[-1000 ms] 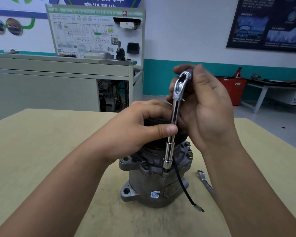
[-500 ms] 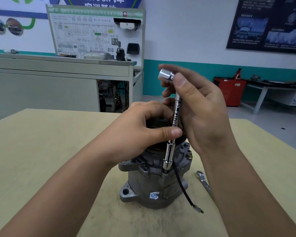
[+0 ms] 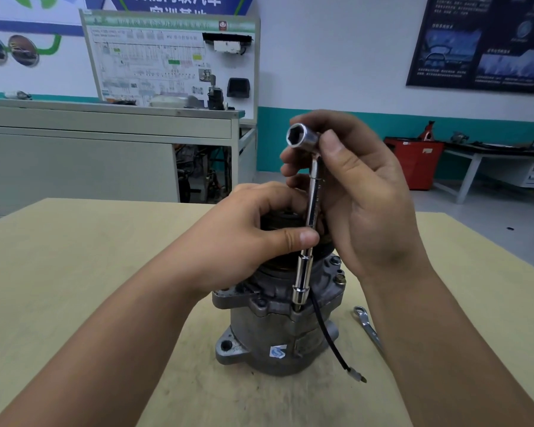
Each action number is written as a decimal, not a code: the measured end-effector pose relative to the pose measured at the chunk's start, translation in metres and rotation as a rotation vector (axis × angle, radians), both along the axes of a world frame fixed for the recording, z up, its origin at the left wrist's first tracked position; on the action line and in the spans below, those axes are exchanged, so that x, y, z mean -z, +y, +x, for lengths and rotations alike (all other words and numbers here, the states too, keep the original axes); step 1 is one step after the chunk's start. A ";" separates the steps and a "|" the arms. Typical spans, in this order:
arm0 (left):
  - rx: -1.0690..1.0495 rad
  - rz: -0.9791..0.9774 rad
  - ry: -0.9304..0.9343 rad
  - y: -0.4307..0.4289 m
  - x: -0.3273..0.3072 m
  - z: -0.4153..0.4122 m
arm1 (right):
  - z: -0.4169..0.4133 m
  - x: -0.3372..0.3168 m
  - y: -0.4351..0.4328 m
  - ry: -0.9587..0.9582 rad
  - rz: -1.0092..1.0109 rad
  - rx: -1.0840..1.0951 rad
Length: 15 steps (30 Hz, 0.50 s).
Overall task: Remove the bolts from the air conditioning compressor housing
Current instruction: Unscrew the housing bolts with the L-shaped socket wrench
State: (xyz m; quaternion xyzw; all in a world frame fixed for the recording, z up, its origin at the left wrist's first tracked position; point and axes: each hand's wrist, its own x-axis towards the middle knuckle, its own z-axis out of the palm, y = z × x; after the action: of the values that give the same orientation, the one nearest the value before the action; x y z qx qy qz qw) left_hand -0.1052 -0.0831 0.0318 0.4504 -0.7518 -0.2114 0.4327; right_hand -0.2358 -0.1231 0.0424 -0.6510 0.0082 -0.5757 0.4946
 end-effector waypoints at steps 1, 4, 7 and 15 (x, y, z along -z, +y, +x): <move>-0.004 0.005 0.002 0.000 0.000 0.000 | -0.001 0.000 0.000 0.003 0.000 0.007; -0.009 0.007 0.018 0.000 0.000 -0.001 | -0.001 -0.002 0.002 -0.004 0.000 0.003; 0.002 0.013 0.057 0.001 0.001 -0.001 | -0.001 -0.002 0.002 -0.049 -0.010 -0.012; 0.085 0.043 0.117 0.001 0.001 0.000 | -0.004 0.000 -0.004 -0.119 0.122 -0.109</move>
State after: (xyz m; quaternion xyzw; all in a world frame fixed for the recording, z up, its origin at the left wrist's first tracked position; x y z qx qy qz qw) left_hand -0.1055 -0.0816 0.0313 0.4140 -0.7390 -0.2718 0.4567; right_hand -0.2399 -0.1274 0.0426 -0.5840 -0.0216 -0.5839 0.5635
